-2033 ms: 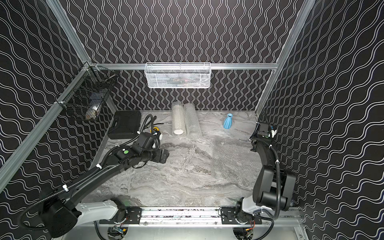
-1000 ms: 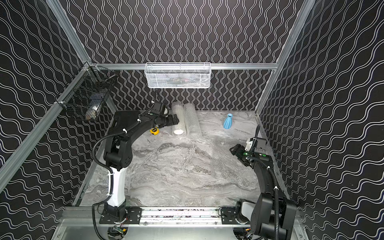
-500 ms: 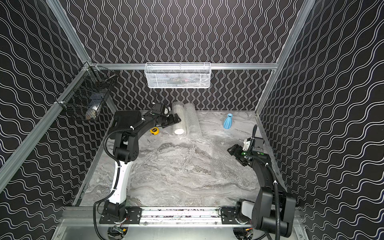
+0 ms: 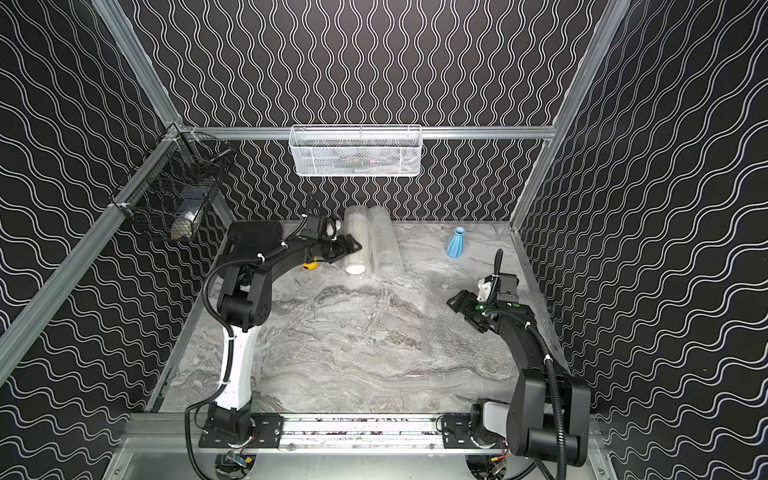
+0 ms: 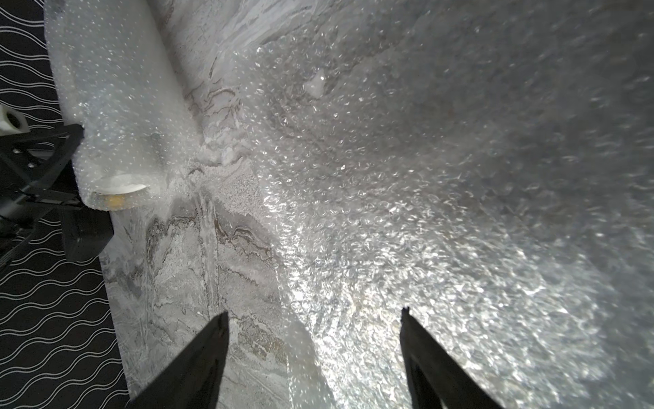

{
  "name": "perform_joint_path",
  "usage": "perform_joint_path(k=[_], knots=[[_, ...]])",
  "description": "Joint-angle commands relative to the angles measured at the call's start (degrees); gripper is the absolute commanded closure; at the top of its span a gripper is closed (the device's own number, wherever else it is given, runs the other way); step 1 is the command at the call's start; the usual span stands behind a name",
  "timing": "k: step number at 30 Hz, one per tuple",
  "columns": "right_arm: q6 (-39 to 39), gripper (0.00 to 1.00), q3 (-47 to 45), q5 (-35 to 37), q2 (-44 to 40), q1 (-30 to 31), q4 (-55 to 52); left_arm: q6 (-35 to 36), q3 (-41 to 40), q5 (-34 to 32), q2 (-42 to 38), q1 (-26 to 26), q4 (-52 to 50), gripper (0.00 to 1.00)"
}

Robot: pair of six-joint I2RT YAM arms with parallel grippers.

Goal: Unwrap the vase from the bubble wrap
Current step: Move the bubble wrap to the center of the board.

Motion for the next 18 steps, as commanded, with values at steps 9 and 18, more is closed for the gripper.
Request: perform_joint_path(k=[9,18], knots=[[0.67,0.24,1.70,2.22,1.48,7.65,0.67,-0.82,-23.46,1.25,-16.39,0.05,-0.36,0.25],[3.59,0.24,2.06,0.52,3.44,15.02,3.61,-6.11,-44.88,3.41,-34.47,-2.07,4.70,0.25]])
